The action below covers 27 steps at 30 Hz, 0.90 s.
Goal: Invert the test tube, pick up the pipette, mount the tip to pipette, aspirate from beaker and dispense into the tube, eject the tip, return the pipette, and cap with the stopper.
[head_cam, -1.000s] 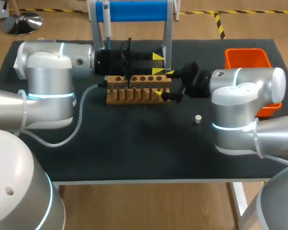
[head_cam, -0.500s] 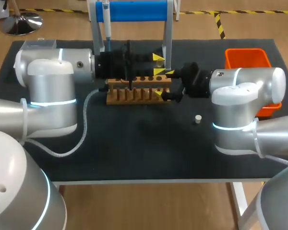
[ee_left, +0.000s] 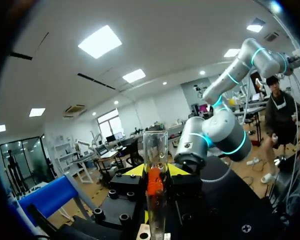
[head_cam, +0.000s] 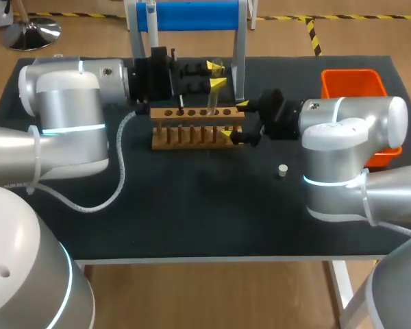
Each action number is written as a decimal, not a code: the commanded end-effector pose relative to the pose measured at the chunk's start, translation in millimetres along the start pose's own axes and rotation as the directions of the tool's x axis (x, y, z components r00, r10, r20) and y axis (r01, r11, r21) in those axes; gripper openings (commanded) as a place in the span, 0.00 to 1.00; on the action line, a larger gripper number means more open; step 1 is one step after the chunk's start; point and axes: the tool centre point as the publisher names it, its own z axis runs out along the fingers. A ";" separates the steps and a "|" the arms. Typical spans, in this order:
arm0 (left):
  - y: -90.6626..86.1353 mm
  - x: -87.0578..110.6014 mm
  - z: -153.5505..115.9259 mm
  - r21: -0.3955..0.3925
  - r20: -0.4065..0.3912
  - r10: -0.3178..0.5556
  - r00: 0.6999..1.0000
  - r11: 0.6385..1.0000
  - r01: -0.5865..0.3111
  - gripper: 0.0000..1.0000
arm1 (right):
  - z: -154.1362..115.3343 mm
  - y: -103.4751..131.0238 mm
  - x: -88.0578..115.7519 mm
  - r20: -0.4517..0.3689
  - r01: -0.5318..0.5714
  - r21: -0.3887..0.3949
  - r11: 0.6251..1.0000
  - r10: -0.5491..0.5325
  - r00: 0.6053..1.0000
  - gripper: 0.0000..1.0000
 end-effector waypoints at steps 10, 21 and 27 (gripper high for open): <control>-1.3 -26.9 -9.1 -0.050 0.065 -0.155 0.986 0.986 0.159 0.00 | 0.0 -0.9 0.4 0.001 0.001 -0.003 1.000 -0.001 1.000 1.00; 4.9 -50.6 -4.0 -0.023 0.064 -0.266 0.962 0.963 0.268 0.00 | 0.0 -0.9 0.4 0.001 0.001 -0.003 1.000 -0.001 1.000 1.00; 9.7 -59.7 -2.9 -0.024 0.072 -0.270 0.960 0.962 0.272 0.00 | 0.0 -0.9 0.4 0.001 0.001 -0.003 1.000 -0.001 1.000 1.00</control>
